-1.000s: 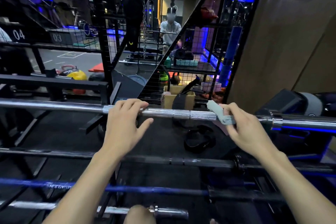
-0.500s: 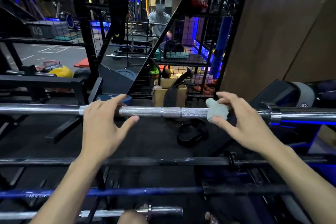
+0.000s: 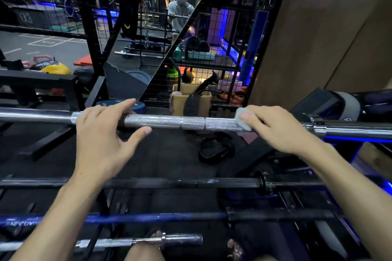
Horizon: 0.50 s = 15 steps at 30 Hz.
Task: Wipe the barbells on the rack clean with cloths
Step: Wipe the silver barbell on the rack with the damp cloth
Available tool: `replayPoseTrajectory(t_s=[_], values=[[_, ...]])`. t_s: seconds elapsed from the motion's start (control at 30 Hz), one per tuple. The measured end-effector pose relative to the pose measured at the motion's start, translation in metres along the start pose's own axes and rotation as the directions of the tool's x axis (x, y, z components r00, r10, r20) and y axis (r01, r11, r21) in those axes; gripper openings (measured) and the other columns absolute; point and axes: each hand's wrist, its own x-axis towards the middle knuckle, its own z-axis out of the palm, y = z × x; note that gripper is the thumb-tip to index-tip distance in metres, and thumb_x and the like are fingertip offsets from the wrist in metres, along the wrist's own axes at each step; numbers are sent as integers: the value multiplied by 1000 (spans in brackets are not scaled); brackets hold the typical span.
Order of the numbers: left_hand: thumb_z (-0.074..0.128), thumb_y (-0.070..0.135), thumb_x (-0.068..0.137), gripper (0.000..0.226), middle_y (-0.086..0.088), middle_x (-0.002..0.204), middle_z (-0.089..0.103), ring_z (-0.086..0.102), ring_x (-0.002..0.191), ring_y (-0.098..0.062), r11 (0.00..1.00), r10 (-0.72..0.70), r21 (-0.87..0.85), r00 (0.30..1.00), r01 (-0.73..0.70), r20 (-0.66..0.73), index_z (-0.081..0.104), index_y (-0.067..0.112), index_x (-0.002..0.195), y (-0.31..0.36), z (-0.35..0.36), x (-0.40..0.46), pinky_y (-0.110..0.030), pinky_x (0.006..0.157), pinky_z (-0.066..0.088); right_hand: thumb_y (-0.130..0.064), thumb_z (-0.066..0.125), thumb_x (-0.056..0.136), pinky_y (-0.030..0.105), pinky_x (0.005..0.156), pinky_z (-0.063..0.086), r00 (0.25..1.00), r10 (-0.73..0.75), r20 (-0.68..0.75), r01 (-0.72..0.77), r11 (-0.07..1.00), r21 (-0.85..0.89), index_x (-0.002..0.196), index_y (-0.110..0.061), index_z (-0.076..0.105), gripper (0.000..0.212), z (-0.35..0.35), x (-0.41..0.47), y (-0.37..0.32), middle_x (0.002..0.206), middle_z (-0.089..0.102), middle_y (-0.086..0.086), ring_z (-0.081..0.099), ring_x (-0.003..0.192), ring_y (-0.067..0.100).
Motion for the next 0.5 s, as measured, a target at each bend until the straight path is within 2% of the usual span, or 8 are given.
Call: replayPoseTrajectory(t_s=[0.07,0.13,0.23,0.3,0.4,0.5], values=[[62,61,79,69,5,104,70,53,98,-24,1000,-7,-6,1000,7,-8,62,20,134,1,0,-2,-44,102,34,-55,32,103,46,76,50,1000,15,-3,-15,998,66,82,-47,49,29,-2,-2,5,73,57,-21,50,71,7],[65,59,79,69,7,104,69,52,99,-23,1000,-3,-9,1000,3,-3,61,19,136,3,1,-2,-43,102,33,-54,37,102,46,78,50,999,-45,-22,47,995,90,87,-43,51,23,4,7,-9,77,58,-19,53,73,9],[67,58,79,69,11,102,65,51,99,-20,1000,5,1,1000,-5,7,61,20,136,2,0,-1,-42,102,32,-60,29,98,46,75,50,995,-102,1,101,989,110,87,-29,51,40,19,30,-41,76,58,-10,55,74,18],[67,59,79,70,15,101,61,52,99,-20,1000,2,6,1000,-2,13,60,20,137,1,-1,0,-41,102,31,-64,25,97,46,75,50,995,-95,33,91,991,103,82,-28,49,46,15,36,-44,73,57,-8,55,72,18],[67,59,79,70,13,102,64,54,100,-21,1000,-3,-2,1000,3,8,60,20,136,-1,-2,0,-42,102,32,-63,28,99,45,75,50,993,-66,93,64,998,29,81,-27,49,46,-2,22,-18,72,57,-9,54,72,16],[67,58,78,69,8,106,70,55,101,-23,1000,-6,-2,1000,6,6,61,20,135,-1,-1,-1,-43,103,31,-55,36,105,43,72,48,995,-16,94,12,999,41,75,-27,47,42,-10,12,2,65,52,-7,49,66,15]])
